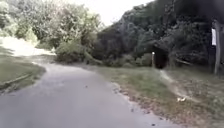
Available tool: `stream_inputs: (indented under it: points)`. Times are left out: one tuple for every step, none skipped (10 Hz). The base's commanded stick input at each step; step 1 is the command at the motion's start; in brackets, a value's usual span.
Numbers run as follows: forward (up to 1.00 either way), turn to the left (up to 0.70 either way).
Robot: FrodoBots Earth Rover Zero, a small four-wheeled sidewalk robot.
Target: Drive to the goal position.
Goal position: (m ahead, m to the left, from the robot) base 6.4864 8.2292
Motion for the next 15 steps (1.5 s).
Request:
stream_inputs:
  points:
    - [1.00,0.27]
    - [1.00,0.27]
    - [1.00,0.27]
    - [1.00,0.27]
    - [1.00,0.27]
    - [1.00,0.27]
    - [1.00,0.27]
    - [1.00,0.27]
    - [1.00,0.27]
    - [1.00,0.27]
    - [1.00,0.27]
    - [1.00,0.27]
    - [1.00,0.27]
    - [1.00,0.00]
    - [1.00,0.00]
